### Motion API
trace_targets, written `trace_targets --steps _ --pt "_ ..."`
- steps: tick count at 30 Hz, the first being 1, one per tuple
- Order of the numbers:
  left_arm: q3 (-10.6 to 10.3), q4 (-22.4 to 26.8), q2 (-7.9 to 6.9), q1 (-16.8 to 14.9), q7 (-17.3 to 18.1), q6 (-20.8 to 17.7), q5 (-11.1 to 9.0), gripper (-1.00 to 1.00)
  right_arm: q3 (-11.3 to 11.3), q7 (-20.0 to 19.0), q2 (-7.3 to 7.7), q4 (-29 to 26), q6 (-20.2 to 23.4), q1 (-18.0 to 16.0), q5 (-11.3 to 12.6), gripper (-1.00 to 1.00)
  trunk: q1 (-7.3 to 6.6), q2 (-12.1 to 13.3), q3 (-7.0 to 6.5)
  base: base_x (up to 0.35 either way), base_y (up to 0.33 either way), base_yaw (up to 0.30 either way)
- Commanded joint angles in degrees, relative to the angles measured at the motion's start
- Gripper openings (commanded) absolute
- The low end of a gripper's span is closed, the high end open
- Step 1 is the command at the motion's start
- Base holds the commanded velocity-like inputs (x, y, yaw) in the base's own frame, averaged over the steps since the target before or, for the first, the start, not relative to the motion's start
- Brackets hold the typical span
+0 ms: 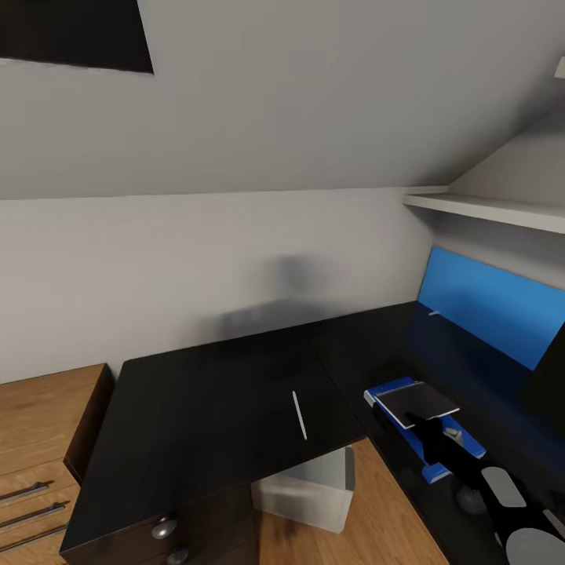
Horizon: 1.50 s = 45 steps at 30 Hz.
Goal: In the bedroom, organize the workspace by keeping the computer under the desk, ensuring the monitor is on the desk, placing the keyboard on the desk next to the monitor, placing the mouse on the desk next to the keyboard, moving the folder from the swivel chair onto the desk next to the mouse, stacking the notebook on top of the folder with the pen on top of the notebook, and positioning the swivel chair next to the desk.
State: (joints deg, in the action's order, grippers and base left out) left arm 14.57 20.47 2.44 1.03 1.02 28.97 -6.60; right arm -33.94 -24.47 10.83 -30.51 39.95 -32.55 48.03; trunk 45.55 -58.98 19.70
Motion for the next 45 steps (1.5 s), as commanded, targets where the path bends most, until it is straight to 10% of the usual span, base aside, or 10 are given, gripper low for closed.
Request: trace_targets --steps 1,40,41,45 --pt "-0.1 0.1 0.00 0.0 0.1 0.0 -0.5 1.00 -0.7 0.4 -0.03 0.0 0.5 -0.1 0.1 -1.00 0.01 0.0 0.05 0.000 0.000 0.000" --pt "-0.1 0.1 -0.06 0.0 0.3 0.0 -0.5 1.00 -3.6 4.7 -0.20 0.0 0.7 -0.1 0.1 -1.00 0.01 0.0 0.05 0.000 0.000 0.000" --pt "-0.1 0.1 -0.06 0.0 0.3 0.0 -0.5 1.00 -3.6 5.1 -0.20 0.0 0.7 -0.1 0.1 1.00 0.01 0.0 0.05 0.000 0.000 0.000" --pt "-0.1 0.1 -0.06 0.0 0.3 0.0 -0.5 1.00 -3.6 5.7 -0.22 -0.1 0.7 -0.1 0.1 1.00 0.01 0.0 0.05 0.000 0.000 0.000"
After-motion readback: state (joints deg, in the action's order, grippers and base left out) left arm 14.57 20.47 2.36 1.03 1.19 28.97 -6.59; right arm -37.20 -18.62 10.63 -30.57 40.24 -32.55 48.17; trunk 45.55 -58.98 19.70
